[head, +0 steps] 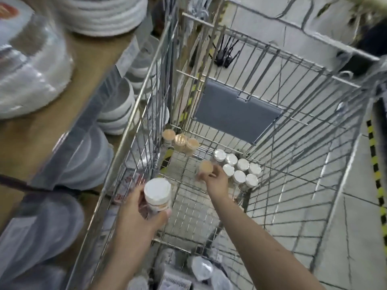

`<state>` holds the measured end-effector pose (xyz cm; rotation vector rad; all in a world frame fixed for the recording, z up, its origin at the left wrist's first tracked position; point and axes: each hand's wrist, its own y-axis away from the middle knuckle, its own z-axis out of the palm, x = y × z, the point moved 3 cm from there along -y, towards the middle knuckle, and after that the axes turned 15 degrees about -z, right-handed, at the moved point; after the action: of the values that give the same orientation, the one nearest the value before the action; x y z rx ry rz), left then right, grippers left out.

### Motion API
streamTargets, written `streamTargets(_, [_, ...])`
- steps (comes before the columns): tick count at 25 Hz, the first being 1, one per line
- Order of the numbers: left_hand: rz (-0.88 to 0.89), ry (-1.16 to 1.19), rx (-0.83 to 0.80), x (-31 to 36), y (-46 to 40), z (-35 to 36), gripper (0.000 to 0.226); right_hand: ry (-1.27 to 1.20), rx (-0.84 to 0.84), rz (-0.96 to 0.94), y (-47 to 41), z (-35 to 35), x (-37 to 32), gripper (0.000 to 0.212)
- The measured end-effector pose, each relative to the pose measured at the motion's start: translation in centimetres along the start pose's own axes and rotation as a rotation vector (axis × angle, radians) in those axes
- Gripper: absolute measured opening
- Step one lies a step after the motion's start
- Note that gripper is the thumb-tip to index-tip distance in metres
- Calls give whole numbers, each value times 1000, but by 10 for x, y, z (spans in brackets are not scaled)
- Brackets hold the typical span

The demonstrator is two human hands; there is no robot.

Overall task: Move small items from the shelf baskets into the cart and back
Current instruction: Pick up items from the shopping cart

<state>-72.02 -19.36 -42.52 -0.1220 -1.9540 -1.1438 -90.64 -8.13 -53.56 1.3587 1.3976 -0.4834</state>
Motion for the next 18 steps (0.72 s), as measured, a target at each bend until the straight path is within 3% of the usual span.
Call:
streamTargets(4, [-91,81,-5,-34,-35,2,66,75,86,-13,-55,32,23,46])
streamTargets(8, [-127,156,19,-44,-60,4,55,113,174,31,-84,50,35,42])
streamTargets(18, [-116,24,-6,-51,-85,7,65,93,257,46,-120,64,49,39])
